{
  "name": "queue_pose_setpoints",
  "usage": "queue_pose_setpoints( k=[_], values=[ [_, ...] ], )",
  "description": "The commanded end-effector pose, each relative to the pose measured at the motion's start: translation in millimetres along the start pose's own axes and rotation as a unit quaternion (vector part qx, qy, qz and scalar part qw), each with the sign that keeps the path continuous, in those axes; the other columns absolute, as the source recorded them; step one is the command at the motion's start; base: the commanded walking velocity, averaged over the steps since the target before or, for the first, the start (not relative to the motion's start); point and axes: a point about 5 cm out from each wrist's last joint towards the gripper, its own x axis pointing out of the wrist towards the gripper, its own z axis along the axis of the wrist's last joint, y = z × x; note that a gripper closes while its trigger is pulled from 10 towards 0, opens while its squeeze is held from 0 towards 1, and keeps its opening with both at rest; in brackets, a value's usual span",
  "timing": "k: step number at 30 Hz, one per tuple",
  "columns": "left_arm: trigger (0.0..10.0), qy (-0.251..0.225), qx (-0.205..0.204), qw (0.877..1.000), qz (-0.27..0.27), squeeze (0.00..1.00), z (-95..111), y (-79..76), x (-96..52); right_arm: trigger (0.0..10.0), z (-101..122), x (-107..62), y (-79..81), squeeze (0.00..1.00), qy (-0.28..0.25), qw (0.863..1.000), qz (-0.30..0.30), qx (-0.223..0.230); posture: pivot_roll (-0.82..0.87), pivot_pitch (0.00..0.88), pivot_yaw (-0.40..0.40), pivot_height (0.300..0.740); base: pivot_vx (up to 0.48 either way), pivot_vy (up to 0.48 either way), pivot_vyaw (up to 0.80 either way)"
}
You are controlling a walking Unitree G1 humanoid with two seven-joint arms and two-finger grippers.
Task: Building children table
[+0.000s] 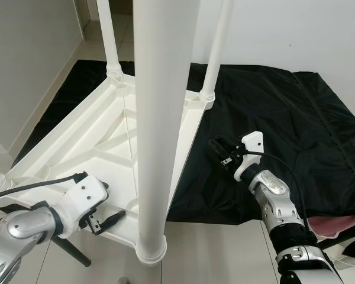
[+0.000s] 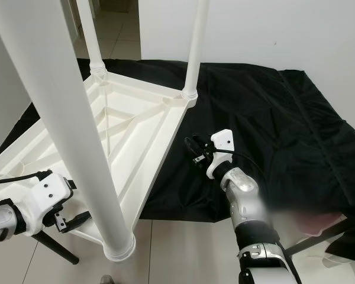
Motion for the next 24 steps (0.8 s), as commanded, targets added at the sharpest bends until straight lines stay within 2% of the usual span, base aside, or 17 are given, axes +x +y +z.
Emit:
queue_pose_setpoints(
  k=[1,3,5,7,13,14,17,18,24],
  values=[
    [10.0,0.009,0.01,0.995,-0.094,0.0,-4,-10.8,4.4,10.0,-1,-1.6,0.3,0.0,0.003,1.0,-0.002,0.003,0.06,0.076,-0.02,0.74,0.0,0.0,0.0],
    [10.0,0.011,0.013,0.996,-0.09,0.0,-4,-10.0,8.0,10.0,0,-2.2,-0.7,0.0,0.001,1.0,-0.005,0.003,0.06,0.076,-0.02,0.74,0.0,0.0,0.0],
    [10.0,-0.002,0.022,0.997,-0.077,0.0,3,-6.1,19.5,10.0,2,-3.5,-4.5,0.0,-0.007,1.0,-0.02,0.012,0.06,0.074,-0.009,0.74,0.0,0.0,0.0],
    [10.0,-0.005,0.023,0.997,-0.074,0.0,4,-5.0,21.6,10.0,3,-3.4,-5.0,0.0,-0.008,1.0,-0.023,0.013,0.05,0.074,-0.007,0.74,0.0,0.0,0.0],
    [10.0,0.008,0.03,0.999,-0.03,0.0,0,7.3,39.7,10.0,3,-3.5,-5.7,0.0,-0.013,0.999,-0.037,0.019,0.05,0.073,0.002,0.74,0.0,0.0,0.0],
    [10.0,0.003,0.029,0.999,-0.024,0.0,3,9.6,47.7,10.0,2,-3.7,-5.2,0.0,-0.013,0.999,-0.04,0.02,0.05,0.076,0.008,0.74,0.0,0.0,0.0],
    [10.0,-0.001,0.027,0.999,-0.021,0.0,6,10.9,53.3,10.0,2,-4.0,-4.7,0.0,-0.013,0.999,-0.041,0.021,0.05,0.076,0.008,0.74,0.0,0.0,0.0],
    [10.0,-0.014,0.031,0.999,-0.019,0.0,14,11.9,63.8,10.0,1,-4.6,-3.9,0.0,-0.013,0.999,-0.044,0.023,0.04,0.076,0.011,0.74,0.0,0.0,0.0],
    [10.0,-0.038,0.035,0.999,-0.011,0.0,30,17.8,84.1,10.0,2,-8.2,-5.8,0.0,-0.014,0.998,-0.054,0.025,0.03,0.077,0.016,0.74,0.0,0.0,0.0]
  ],
)
